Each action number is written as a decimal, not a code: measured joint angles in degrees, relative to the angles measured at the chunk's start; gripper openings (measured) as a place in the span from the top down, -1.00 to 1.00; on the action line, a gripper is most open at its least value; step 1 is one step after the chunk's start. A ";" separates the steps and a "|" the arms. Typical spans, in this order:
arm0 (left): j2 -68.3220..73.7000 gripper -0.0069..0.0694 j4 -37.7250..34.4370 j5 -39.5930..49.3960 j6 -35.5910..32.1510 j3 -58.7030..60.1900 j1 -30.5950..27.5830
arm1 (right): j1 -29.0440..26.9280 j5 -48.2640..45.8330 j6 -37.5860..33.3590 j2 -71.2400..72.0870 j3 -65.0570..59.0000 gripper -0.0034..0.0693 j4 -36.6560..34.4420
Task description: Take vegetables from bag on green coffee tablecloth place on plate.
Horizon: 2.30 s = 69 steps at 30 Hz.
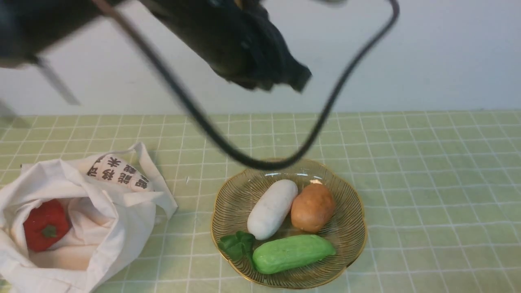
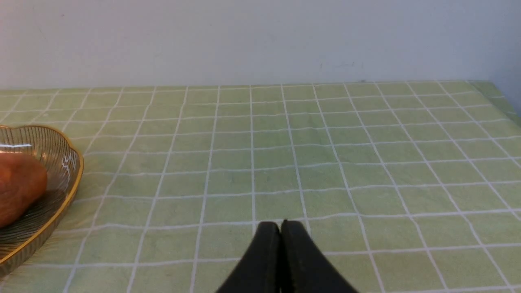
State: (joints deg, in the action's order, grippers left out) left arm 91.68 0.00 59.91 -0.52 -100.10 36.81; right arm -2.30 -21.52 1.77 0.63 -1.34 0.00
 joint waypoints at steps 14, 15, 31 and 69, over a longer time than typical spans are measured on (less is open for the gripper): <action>-37.66 0.83 0.93 -20.71 4.41 33.72 1.62 | 0.00 0.00 0.00 0.00 0.00 0.95 0.00; -39.27 0.83 0.93 -21.90 4.47 35.22 1.62 | 0.00 0.00 0.00 0.00 0.00 0.95 0.00; -48.55 0.83 2.02 -18.92 4.57 41.82 1.62 | 0.00 0.00 0.00 0.00 0.00 0.95 0.00; -91.64 0.83 1.50 -36.56 4.52 101.43 -31.13 | 0.00 0.00 0.00 0.00 0.00 0.95 0.00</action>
State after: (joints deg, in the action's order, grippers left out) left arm 0.04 1.50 23.35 3.99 1.33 5.68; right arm -2.30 -21.52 1.77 0.63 -1.34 0.00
